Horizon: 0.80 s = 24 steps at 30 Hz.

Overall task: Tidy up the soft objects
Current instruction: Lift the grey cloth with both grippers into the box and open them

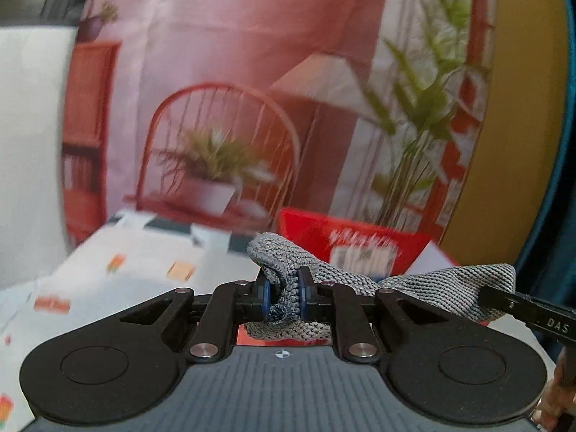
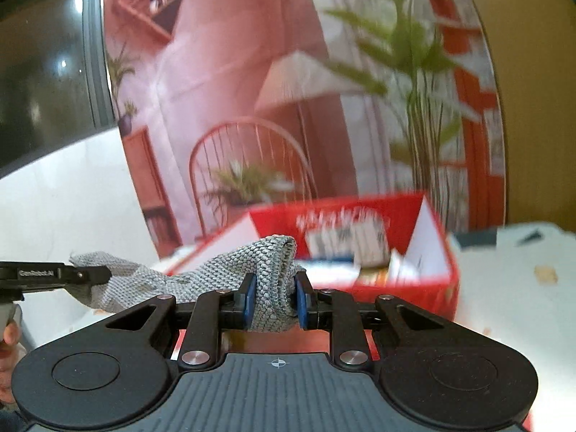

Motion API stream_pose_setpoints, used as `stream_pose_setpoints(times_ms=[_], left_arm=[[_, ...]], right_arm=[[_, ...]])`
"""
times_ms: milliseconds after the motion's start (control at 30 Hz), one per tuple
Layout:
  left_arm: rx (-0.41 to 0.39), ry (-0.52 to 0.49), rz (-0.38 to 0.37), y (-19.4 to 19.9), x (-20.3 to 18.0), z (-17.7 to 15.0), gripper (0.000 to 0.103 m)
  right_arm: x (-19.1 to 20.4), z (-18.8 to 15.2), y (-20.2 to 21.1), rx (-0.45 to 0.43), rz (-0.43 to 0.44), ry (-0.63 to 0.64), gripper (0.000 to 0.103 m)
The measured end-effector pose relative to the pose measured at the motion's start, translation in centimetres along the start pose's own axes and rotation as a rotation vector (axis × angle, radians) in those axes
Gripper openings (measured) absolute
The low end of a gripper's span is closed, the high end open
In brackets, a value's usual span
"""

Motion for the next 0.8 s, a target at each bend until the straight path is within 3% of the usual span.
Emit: stream_pose_setpoints(times_ms=[267,400,567,800], left_arm=[[0.018,-0.125,-0.028,-5.9,-4.6,2.4,0.016],[0.072,-0.162,-0.032,-9.8,-5.6,2.7,0.016],[0.113,-0.202,-0.011,-13.6,-6.5,3.0,0.016],[0.102,-0.244,0.025,-17.2,-7.8,4.7,0.016]], right_arm=[[-2.7,4.0,-2.3,-0.039,-0.097,0.021,0.021],[-3.5,3.9,-4.3,-0.009,-0.172,0.03,0.021],[-3.7,3.6,-7.0,0.029,-0.203,0.083,0.021],[-4.0,4.4,-10.2,0.031,-0.245,0.137,0.021]])
Point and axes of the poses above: each gripper's, at about its wrist camera, not at the fingertips, and y roughly against the way its jaws point, x to its left, z to its top, the point moved 2 cm from there along -y, roughly the way its jaws point, and after that the axes turned 4 degrees about -z, right-handed, at the moved point
